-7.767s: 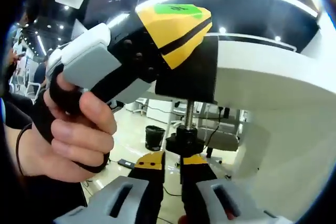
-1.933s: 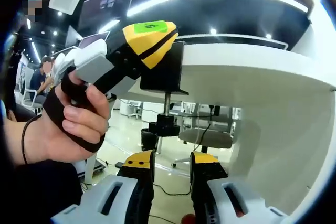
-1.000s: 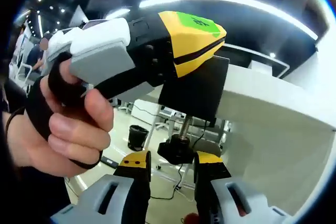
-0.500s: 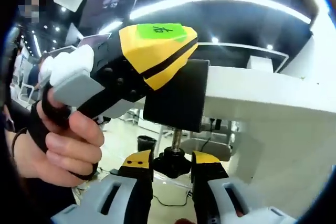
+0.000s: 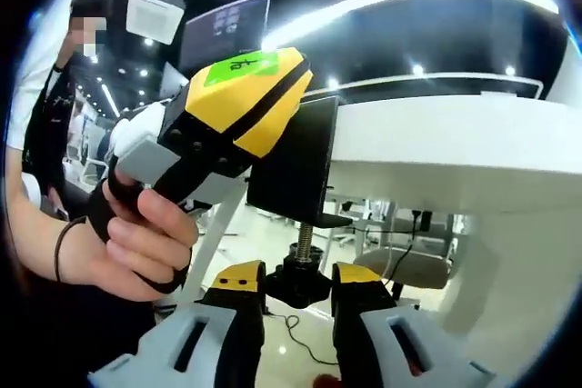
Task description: Clamp the fixed fixture on the desktop, loosen the retaining clip, secure it to the edge of the desk, and tighten the retaining clip.
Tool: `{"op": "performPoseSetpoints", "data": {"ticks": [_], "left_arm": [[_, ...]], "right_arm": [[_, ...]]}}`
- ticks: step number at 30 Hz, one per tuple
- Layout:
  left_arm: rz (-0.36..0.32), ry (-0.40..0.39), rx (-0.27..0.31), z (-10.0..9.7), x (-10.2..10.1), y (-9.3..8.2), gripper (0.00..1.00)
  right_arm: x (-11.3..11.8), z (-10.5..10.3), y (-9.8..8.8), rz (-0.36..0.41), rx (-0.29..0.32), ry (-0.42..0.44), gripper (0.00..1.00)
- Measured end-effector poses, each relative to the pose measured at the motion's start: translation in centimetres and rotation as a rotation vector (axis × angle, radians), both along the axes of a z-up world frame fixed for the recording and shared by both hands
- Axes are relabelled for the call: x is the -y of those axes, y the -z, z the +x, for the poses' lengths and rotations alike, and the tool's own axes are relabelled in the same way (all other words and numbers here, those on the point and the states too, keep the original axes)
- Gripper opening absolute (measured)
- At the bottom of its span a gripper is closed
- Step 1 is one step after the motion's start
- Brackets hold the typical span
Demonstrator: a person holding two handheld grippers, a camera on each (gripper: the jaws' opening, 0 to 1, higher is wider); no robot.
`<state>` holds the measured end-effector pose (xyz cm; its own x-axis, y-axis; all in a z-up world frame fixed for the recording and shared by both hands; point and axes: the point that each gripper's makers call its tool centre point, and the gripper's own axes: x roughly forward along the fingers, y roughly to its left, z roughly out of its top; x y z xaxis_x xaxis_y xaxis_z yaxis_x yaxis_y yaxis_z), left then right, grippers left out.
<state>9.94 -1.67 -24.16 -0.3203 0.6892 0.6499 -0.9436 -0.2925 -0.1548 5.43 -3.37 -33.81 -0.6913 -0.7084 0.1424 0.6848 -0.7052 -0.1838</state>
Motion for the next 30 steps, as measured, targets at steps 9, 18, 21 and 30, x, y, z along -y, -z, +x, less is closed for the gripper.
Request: {"op": "performPoseSetpoints", "data": {"ticks": [9,18,21,30], "left_arm": [[-0.005,-0.004,0.001,0.1,-0.1,0.0,0.01],[-0.025,-0.013,-0.009,0.3,-0.3,-0.2,0.01],[-0.021,-0.012,-0.01,0.3,-0.2,-0.2,0.01],[-0.014,-0.011,-0.011,0.3,-0.3,-0.2,0.01]], "right_arm": [[-0.8,0.0,1.1,0.019,-0.002,0.276,0.38],[-0.7,-1.0,1.2,-0.057,0.042,0.355,0.3],[-1.4,-1.7,1.4,-0.066,0.069,0.363,0.26],[-1.4,-2.3,1.4,-0.054,0.054,0.234,0.26]]}}
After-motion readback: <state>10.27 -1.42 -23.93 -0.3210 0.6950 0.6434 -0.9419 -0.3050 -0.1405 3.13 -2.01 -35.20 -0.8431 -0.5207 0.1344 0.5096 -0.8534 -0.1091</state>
